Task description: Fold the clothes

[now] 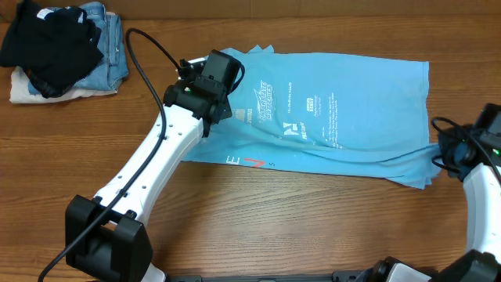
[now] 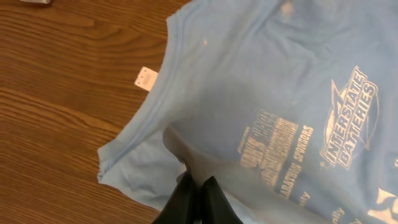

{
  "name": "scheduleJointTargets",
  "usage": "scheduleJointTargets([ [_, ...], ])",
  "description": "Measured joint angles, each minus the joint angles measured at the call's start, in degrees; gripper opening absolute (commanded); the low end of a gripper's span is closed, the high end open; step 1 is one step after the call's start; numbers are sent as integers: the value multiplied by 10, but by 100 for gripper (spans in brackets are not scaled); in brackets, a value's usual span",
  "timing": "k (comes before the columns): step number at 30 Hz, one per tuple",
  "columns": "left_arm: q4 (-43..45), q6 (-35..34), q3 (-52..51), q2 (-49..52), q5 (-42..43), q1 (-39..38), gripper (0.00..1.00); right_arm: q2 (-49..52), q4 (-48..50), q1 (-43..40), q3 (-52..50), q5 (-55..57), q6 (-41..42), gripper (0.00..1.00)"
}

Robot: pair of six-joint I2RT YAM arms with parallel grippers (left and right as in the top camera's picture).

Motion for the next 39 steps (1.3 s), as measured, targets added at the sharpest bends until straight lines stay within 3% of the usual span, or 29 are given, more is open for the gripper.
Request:
scheduleJointTargets([
  [14, 4, 0, 0, 0, -10, 26, 14, 64, 58, 33, -1, 8, -13, 8],
  [25, 13, 0, 0, 35, -14, 26, 13, 64, 77, 33, -1, 48, -21, 7],
  [29, 12, 3, 0, 64, -12, 26, 25, 65, 83, 33, -1, 50, -21, 8],
  [32, 9, 13, 0, 74, 2, 28, 46, 73, 83, 33, -1, 52, -22, 25],
  [34, 0, 26, 0, 75, 27, 29, 56, 79, 83, 33, -1, 53, -23, 52],
  [35, -10, 28, 1, 75, 41, 29, 59, 80, 83, 33, -1, 53, -23, 70],
  [36, -24, 32, 1, 75, 63, 30, 66, 82, 83, 33, -1, 54, -23, 83],
  [37, -35, 32, 1, 75, 81, 30, 86, 82, 83, 33, -1, 54, -22, 90],
  [38, -48, 34, 1, 75, 104, 30, 100, 83, 82, 33, -1, 54, -24, 98],
  [39, -55, 31, 1, 75, 123, 30, 100, 83, 82, 33, -1, 53, -24, 100],
])
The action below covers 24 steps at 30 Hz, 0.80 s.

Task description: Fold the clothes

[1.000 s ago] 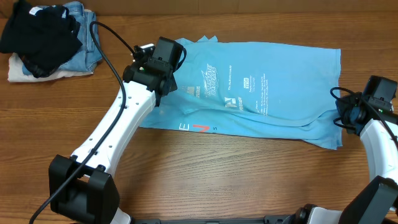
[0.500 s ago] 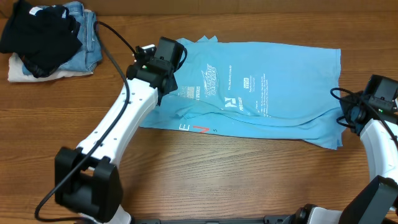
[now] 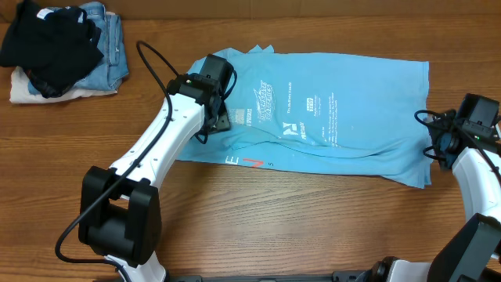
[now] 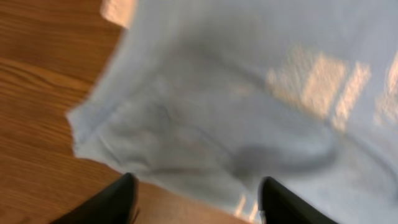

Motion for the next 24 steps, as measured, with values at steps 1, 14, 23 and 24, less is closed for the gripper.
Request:
scheduleJointTargets([
  [1, -3, -2, 0, 0, 21, 0, 100, 0, -1, 0, 0, -1, -1, 100],
  [14, -8, -37, -3, 0, 179, 0, 89, 0, -24, 0, 0, -115, -52, 100],
  [23, 66, -117, -81, 0, 199, 0, 89, 0, -40, 0, 0, -165, -69, 100],
  [24, 75, -126, -88, 1, 202, 0, 89, 0, -41, 0, 0, -166, -70, 100],
])
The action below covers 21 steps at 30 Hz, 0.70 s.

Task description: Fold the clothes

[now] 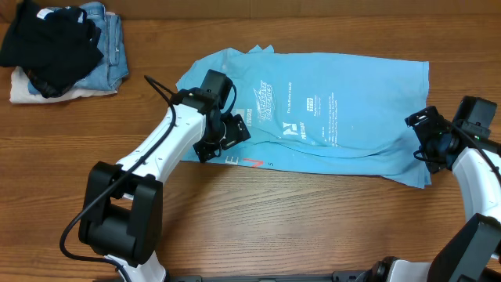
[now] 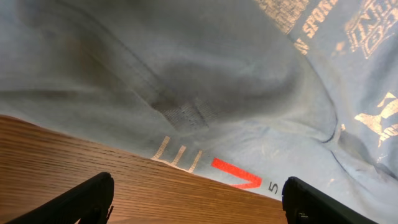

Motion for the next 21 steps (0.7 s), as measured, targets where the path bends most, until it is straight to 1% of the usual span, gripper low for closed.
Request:
scheduleJointTargets([
  [6, 58, -23, -11, 11, 4, 0, 85, 0, -7, 0, 0, -6, -3, 100],
  [10, 81, -30, -11, 31, 5, 0, 82, 0, -13, 0, 0, -6, -4, 100],
  [12, 87, -31, -11, 45, 8, 0, 79, 0, -14, 0, 0, -6, -5, 100],
  [13, 93, -31, -11, 54, 9, 0, 75, 0, -14, 0, 0, -6, -6, 100],
  [16, 99, -35, -12, 69, 8, 0, 57, 0, -14, 0, 0, -6, -11, 100],
  [18, 101, -35, -12, 71, 6, 0, 49, 0, -15, 0, 0, -5, -15, 100],
  [20, 105, -34, -12, 71, 5, 0, 38, 0, -16, 0, 0, -4, -17, 100],
  [21, 104, -35, -12, 71, 5, 0, 35, 0, -17, 0, 0, -3, -17, 100],
])
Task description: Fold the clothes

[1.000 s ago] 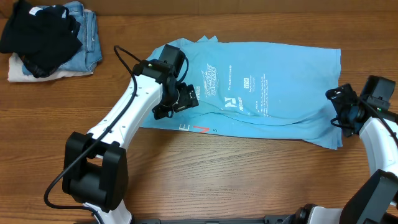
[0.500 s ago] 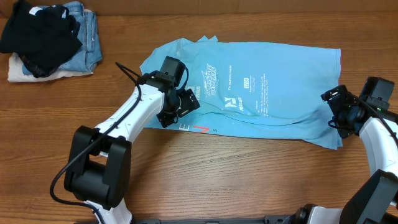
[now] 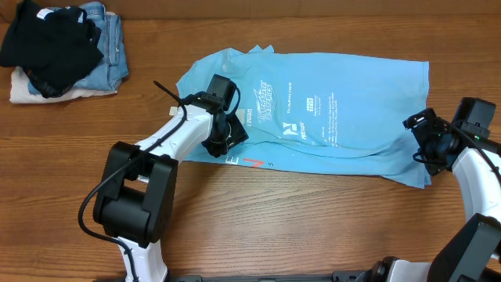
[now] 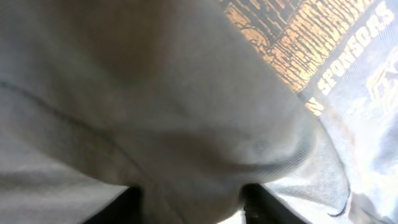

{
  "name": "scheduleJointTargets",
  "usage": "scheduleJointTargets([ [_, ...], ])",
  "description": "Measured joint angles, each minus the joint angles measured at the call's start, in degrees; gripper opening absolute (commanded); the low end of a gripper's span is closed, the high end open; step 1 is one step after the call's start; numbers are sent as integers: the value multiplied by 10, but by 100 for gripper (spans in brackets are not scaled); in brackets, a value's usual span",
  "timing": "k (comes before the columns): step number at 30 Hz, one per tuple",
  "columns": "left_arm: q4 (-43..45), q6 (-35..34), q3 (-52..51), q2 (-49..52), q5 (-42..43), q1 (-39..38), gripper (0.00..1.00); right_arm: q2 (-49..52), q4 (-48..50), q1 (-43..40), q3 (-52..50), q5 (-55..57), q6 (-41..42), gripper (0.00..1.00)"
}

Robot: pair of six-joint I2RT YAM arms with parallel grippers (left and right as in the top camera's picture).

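Note:
A light blue T-shirt (image 3: 329, 102) with printed lettering lies spread across the wooden table (image 3: 313, 227). My left gripper (image 3: 227, 133) is pressed down onto its lower left part, beside the print. In the left wrist view the shirt cloth (image 4: 186, 93) fills the frame and bulges between the dark fingers (image 4: 118, 208); the left gripper (image 4: 189, 205) is open, jaws partly apart around that fold. My right gripper (image 3: 420, 137) sits at the shirt's right edge, its two prongs apart on either side of the hem.
A pile of clothes (image 3: 59, 47), a black garment over jeans and something beige, lies at the back left corner. The left arm's black cable (image 3: 168, 98) loops above the table near the shirt's left edge.
The left gripper has dropped lower onto the shirt, a little to the right, and its fingers stand closer together with cloth bulging between them. The right gripper has barely moved.
At first the left gripper was shut on the shirt's collar area and the right arm stood off the right edge. Then the left gripper was open and further down the shirt's left side, while the right reached the hem. Now the left presses into the cloth.

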Motion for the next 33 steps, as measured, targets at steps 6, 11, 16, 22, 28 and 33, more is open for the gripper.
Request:
scheduleJointTargets([
  [6, 1, 6, 0, 0, -5, 0, 23, 0, 0, 0, 0, 5, -2, 96],
  [11, 2, 7, 1, 0, -8, 0, 18, 1, 2, 0, 0, 8, -3, 95],
  [16, 2, 8, 1, 0, -20, 0, 4, 21, 15, 0, 0, 10, -10, 74],
  [22, 12, 9, 1, 0, -31, 3, 4, 51, 41, 0, 0, 3, -25, 66],
  [28, 18, 19, 3, 0, -36, 3, 4, 69, 53, 0, 0, -3, -29, 65],
  [33, 27, 20, 11, 0, -37, 3, 4, 88, 53, 0, 0, -3, -30, 65],
])
